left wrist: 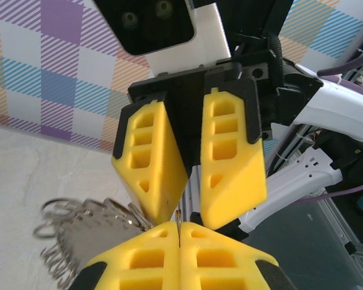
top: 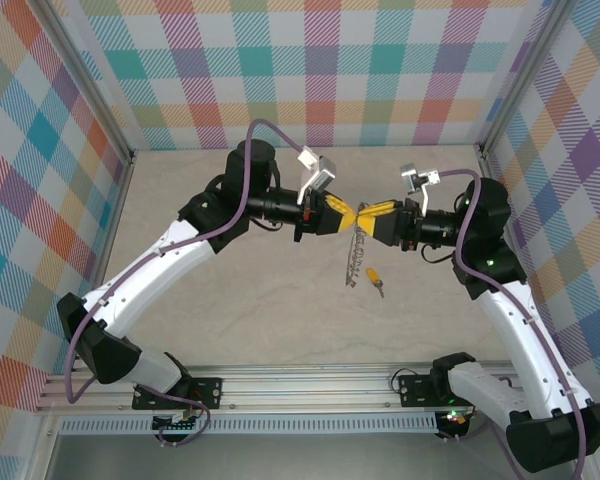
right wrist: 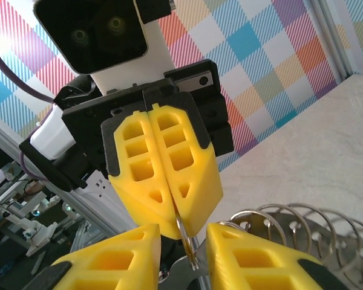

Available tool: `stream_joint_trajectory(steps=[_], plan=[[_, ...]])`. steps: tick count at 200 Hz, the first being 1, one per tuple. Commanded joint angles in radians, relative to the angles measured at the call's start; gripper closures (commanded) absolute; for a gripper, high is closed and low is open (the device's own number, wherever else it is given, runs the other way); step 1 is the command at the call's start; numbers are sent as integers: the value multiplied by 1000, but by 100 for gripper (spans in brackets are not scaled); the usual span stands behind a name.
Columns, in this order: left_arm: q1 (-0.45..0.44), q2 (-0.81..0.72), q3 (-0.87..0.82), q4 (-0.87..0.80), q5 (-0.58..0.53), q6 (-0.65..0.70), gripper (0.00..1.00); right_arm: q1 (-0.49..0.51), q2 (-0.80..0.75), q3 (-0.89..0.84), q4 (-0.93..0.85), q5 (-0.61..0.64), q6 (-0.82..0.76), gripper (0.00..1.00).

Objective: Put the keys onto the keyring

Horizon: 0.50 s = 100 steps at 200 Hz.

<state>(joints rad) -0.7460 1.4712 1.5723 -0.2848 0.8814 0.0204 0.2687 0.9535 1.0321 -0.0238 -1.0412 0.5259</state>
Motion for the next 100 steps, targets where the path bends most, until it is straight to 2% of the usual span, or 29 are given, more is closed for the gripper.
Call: stream_joint_trajectory(steps=[1, 16, 37, 54, 66, 81, 100], plan=[[-14, 10, 45, 47, 37, -6, 100, 0, 3, -5, 43, -43, 7, 77], [-14, 14, 52, 44, 40, -7, 100, 0, 6, -6, 42, -42, 7, 82], [-15, 24, 61, 41, 42, -9, 100, -1, 8, -6, 44, -34, 4, 100], [-15, 26, 62, 51, 8, -23, 100, 0, 11, -7, 37, 0, -9, 100], [-14, 16, 46, 71, -55, -43, 89, -2, 8, -11, 32, 42, -21, 100], [-15, -14, 7, 114, -167, -86, 71, -2, 8, -16, 41, 80, -23, 100], [-11, -68, -73, 202, -306, -155, 59, -2, 7, -28, 85, 114, -1, 100]])
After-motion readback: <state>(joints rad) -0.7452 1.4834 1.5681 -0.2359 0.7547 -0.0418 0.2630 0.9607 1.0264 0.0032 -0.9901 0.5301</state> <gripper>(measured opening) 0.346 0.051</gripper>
